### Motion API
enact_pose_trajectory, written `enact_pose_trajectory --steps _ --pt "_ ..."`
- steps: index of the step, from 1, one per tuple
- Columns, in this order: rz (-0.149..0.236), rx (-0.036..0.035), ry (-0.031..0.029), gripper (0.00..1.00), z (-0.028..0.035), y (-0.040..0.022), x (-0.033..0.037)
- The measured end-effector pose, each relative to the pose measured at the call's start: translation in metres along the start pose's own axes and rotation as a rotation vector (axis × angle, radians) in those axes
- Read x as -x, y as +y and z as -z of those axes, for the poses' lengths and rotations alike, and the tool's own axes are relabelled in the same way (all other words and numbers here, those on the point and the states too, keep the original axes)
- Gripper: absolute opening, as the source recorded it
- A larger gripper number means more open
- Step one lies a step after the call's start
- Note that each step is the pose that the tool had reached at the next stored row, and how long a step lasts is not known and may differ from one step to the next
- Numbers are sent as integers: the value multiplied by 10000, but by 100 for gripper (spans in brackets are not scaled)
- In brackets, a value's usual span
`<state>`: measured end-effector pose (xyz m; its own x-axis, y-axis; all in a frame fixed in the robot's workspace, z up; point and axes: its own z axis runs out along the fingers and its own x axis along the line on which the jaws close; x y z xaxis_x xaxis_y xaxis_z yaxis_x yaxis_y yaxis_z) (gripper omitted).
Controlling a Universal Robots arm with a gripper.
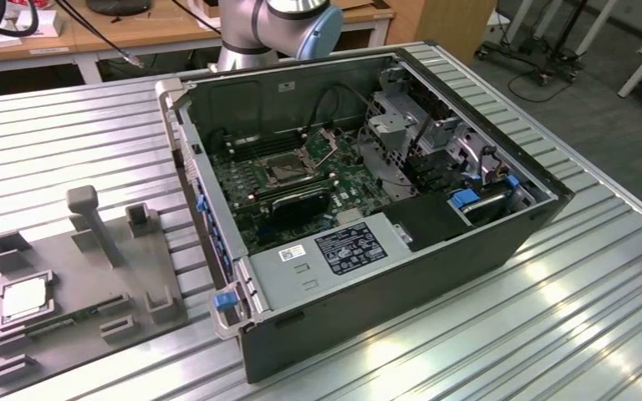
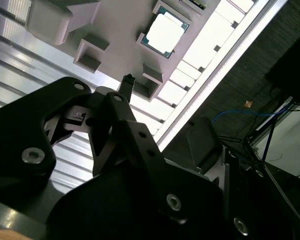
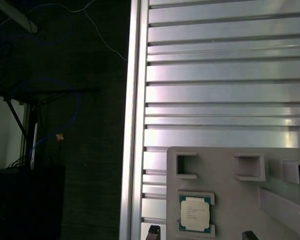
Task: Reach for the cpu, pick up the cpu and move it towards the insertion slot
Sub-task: 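Reach for the cpu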
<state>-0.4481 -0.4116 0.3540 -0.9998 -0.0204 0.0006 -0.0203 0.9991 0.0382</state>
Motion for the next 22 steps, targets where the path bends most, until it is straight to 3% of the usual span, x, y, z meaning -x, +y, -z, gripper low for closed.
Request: enact_pose_trajectory --steps 11,22 --pt "1 2 -1 71 -25 -1 0" --pt "1 0 -1 71 -204 -8 0"
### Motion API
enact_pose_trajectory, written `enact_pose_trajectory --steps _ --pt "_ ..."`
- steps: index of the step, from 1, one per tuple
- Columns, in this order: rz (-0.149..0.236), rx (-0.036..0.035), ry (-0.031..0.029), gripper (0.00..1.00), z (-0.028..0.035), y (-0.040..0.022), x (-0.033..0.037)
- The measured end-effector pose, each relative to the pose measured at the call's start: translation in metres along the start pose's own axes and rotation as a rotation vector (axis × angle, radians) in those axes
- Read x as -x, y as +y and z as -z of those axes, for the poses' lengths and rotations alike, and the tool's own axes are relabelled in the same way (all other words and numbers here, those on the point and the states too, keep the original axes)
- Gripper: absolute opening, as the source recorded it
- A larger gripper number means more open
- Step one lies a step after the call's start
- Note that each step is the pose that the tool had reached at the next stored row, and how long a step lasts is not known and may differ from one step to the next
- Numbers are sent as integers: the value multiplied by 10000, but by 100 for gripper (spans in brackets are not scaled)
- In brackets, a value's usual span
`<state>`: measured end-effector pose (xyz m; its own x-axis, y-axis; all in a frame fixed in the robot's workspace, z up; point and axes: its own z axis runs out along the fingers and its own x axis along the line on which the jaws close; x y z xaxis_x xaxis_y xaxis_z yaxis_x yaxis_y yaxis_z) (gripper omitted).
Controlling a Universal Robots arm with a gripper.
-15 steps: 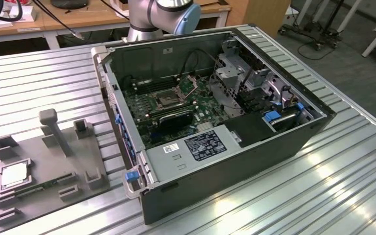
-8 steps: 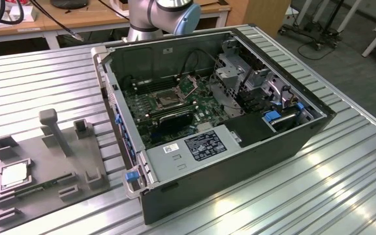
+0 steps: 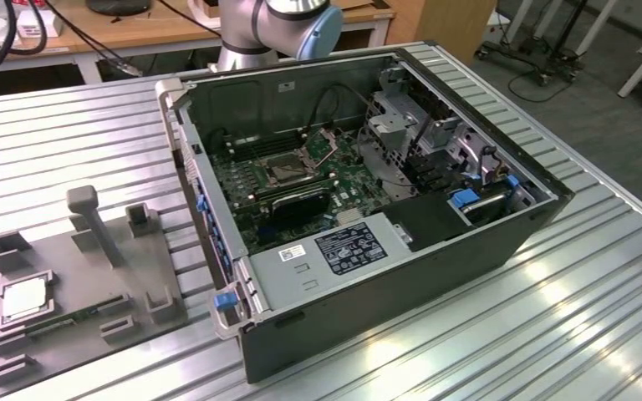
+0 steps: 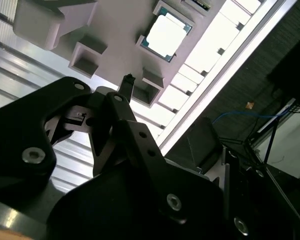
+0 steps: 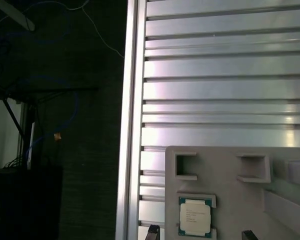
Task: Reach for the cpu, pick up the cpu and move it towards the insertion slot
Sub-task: 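Reach for the cpu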
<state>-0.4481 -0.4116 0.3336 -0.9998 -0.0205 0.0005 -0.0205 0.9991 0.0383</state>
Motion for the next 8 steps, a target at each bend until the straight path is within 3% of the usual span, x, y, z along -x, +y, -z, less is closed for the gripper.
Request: enact_pose_trajectory --steps 8 --pt "0 1 0 71 -136 -5 0"
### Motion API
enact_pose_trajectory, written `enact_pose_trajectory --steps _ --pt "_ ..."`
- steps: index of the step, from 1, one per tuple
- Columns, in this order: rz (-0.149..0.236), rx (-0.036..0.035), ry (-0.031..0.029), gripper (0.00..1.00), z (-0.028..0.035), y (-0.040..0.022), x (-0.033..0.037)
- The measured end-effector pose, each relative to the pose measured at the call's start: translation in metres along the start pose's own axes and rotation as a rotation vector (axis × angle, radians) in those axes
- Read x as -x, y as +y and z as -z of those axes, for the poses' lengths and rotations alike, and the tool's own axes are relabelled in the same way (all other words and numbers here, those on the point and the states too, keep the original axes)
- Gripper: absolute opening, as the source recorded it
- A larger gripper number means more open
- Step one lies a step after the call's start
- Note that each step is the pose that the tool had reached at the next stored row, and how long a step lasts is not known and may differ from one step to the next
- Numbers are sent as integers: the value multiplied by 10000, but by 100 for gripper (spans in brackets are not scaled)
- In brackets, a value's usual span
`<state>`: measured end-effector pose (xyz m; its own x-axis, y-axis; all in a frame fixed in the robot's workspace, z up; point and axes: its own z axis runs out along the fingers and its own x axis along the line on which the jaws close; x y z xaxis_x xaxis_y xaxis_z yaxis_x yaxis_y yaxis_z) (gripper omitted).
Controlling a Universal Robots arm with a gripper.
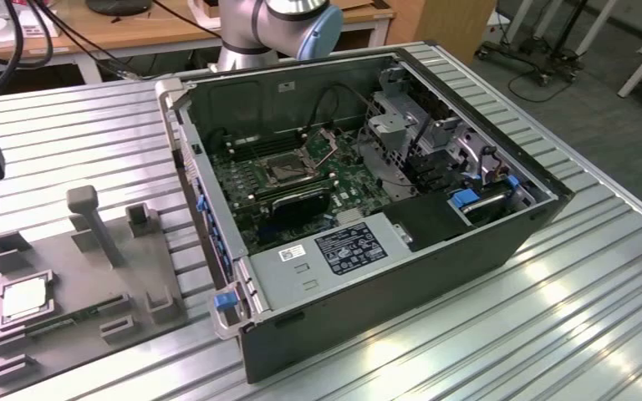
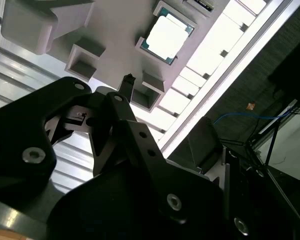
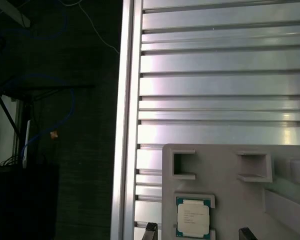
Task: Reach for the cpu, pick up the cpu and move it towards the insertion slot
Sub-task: 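Reach for the cpu, then pick up the cpu and move it towards the insertion slot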
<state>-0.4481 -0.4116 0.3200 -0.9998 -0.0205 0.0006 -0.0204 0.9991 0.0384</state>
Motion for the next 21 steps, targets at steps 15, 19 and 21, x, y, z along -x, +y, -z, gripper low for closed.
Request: enact_pose_trajectory --steps 15,19,21 --pt "1 0 0 71 -203 -8 0" --pt "-1 0 0 71 -251 -10 -1" --pt "0 0 -1 71 -274 -12 -1"
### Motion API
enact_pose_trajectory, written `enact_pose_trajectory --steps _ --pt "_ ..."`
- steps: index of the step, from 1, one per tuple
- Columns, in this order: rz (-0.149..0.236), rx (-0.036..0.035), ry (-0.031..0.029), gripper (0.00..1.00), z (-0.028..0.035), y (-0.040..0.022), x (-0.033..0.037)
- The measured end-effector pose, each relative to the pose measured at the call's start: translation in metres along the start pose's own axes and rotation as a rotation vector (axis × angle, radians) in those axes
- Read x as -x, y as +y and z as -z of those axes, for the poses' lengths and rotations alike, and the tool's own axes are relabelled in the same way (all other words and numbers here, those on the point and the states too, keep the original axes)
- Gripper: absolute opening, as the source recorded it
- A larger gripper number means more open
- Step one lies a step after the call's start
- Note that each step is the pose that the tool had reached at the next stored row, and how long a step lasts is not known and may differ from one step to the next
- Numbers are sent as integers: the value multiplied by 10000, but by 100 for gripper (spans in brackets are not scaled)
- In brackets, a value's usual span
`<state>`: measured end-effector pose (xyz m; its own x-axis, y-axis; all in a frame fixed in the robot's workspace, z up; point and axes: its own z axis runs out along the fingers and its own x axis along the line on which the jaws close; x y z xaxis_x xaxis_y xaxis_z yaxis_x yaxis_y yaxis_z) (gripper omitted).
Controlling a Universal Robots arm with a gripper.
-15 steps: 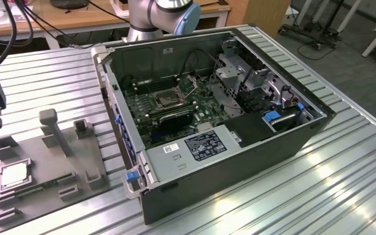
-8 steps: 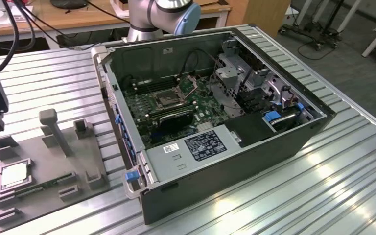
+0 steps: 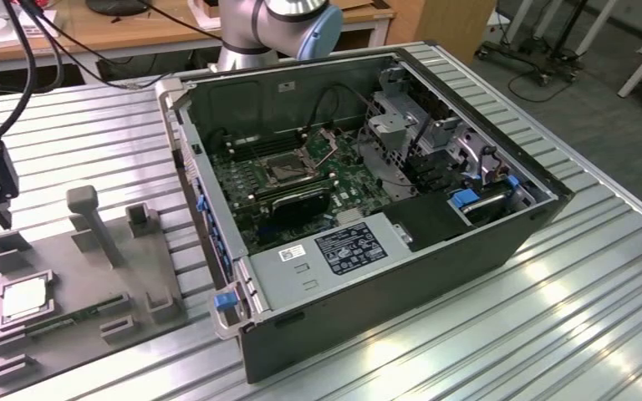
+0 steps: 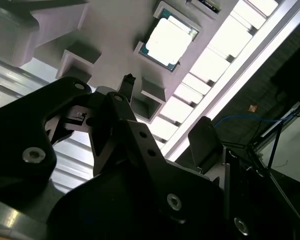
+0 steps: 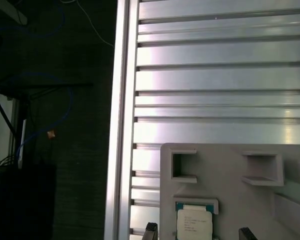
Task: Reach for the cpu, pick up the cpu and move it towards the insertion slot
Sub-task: 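Pick up the cpu and move it towards the insertion slot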
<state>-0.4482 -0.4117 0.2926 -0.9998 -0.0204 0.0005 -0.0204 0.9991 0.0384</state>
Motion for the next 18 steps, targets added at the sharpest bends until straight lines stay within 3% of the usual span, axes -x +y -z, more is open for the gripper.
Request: enact_pose_trajectory --steps 18 --pt "1 0 1 71 -161 -9 1"
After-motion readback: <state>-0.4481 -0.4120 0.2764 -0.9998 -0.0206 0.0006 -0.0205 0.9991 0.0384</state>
